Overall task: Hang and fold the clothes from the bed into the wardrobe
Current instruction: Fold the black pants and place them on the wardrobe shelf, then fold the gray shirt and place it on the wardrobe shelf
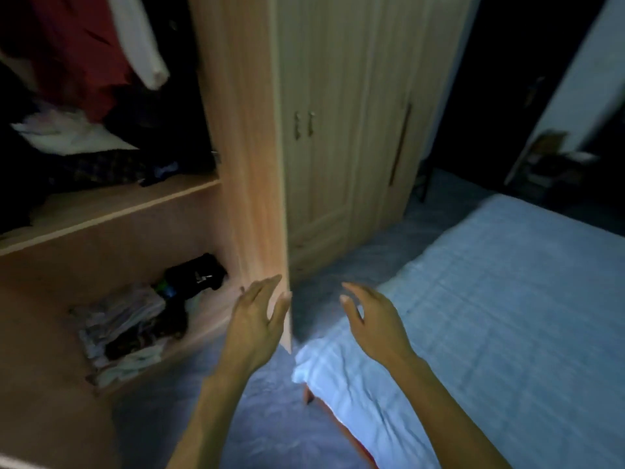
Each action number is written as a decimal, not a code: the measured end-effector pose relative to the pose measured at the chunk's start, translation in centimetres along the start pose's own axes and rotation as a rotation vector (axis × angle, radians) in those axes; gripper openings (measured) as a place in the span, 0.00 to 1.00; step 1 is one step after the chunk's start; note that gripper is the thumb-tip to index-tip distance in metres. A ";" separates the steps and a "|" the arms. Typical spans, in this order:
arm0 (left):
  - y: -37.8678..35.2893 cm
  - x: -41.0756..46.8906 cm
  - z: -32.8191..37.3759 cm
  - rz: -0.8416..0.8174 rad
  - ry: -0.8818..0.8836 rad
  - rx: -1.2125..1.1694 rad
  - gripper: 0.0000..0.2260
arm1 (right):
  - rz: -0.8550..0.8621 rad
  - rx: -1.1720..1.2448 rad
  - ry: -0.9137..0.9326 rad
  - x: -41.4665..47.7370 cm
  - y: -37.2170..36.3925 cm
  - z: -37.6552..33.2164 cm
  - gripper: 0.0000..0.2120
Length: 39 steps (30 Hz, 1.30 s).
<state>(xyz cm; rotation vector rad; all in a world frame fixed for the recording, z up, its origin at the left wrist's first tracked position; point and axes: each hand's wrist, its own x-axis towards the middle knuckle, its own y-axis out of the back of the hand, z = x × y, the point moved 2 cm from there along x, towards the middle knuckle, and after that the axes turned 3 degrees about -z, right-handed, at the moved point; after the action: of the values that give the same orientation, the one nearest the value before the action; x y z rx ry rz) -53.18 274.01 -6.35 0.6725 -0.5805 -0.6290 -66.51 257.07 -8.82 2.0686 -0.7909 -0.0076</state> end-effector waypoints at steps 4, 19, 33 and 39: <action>-4.8 -1.0 2.5 -0.160 -0.071 -0.117 0.29 | 0.082 -0.096 -0.174 -5.9 3.0 2.1 0.24; -20.5 -14.8 22.2 -0.719 -0.498 -0.287 0.35 | 0.520 -0.100 -0.705 -30.1 15.2 8.2 0.16; -33.0 -27.1 42.9 -0.803 -0.713 -0.149 0.23 | 0.690 -0.064 -0.839 -50.1 31.1 19.8 0.17; -38.4 -25.5 46.6 -0.815 -0.708 -0.118 0.23 | 0.707 -0.005 -0.872 -50.7 33.4 25.9 0.16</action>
<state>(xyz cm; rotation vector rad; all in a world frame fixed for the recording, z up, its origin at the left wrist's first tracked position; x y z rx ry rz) -114.06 250.09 -10.93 0.5514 -0.9116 -1.6891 -132.17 251.71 -13.56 1.6292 -2.0024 -0.5414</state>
